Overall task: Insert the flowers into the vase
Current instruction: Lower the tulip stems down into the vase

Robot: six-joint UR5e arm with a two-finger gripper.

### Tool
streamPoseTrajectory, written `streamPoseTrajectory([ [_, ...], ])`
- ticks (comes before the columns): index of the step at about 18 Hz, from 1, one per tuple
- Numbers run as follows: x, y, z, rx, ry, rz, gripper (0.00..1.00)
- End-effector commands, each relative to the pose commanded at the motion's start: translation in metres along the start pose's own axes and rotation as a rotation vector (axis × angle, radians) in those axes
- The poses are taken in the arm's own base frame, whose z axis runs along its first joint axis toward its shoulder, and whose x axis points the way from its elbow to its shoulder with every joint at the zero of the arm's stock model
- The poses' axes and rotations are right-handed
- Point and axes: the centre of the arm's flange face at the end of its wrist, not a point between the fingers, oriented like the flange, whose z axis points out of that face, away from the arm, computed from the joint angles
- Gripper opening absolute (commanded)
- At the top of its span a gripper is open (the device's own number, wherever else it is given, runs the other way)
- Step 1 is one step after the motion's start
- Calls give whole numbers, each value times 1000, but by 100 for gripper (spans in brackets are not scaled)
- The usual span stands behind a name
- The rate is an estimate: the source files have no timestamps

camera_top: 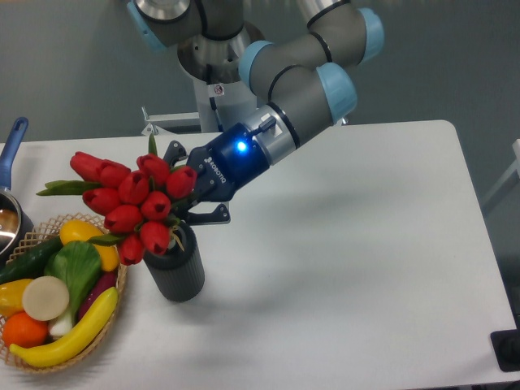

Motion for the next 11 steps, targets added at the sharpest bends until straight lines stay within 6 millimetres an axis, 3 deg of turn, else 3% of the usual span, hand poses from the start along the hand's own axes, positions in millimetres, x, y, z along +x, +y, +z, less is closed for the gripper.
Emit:
streamPoseTrajectory([
  [11, -10, 68, 9, -14, 17, 45, 13],
])
